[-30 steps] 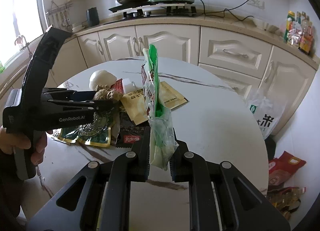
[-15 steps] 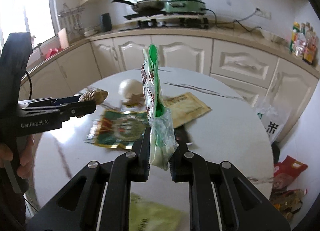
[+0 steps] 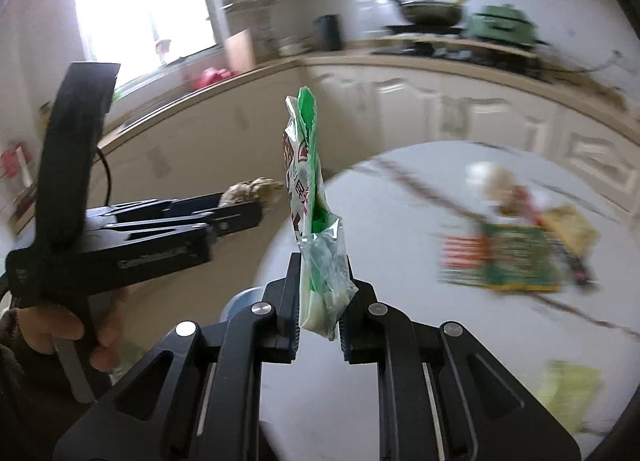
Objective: Collect trash
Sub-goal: 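Carry the ginger and packet over the blue bin and open both grippers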
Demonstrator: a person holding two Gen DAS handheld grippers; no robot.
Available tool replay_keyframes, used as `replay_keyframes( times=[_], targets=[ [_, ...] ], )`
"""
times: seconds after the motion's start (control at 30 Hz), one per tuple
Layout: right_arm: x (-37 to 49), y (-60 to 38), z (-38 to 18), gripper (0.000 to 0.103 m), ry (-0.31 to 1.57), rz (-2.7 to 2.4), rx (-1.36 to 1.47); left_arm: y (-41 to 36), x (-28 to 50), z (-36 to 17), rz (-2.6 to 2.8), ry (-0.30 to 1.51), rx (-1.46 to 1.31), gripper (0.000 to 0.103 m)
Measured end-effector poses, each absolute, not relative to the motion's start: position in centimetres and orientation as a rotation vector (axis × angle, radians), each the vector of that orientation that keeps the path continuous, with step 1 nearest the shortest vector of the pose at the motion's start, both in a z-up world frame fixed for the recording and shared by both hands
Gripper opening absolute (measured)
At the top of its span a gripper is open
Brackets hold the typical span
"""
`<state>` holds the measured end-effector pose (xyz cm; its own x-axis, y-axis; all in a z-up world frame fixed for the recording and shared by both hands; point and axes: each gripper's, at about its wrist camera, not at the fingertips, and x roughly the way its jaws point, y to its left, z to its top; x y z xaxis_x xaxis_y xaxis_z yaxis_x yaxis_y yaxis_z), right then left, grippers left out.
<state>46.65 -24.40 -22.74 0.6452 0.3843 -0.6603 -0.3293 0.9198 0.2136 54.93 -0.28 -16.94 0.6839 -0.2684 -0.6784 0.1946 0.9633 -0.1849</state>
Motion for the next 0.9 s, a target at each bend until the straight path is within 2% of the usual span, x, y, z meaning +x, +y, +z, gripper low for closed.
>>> replay_keyframes(
  times=[0.13,0.3,0.63,0.9],
  targets=[
    [47.2,-16.2,-24.8,0.014,0.818,0.517,0.043,7.6,55.0,-19.9,-0.097,0.827,-0.134,0.040],
    [48.2,-8.1,-29.6,0.014,0.921,0.598,0.005,14.9,55.5,-26.2,0.074,0.941,-0.165,0.040],
    [53.0,0.0,-41.4,0.014,1.149,0.584,-0.105,20.3,60.5,-37.9,0.096,1.203,-0.328,0.042],
    [56.2,3.1,-49.3,0.014,1.295,0.594,-0.081,23.7,62.3,-39.4,0.206,1.234,-0.344,0.051]
  ],
)
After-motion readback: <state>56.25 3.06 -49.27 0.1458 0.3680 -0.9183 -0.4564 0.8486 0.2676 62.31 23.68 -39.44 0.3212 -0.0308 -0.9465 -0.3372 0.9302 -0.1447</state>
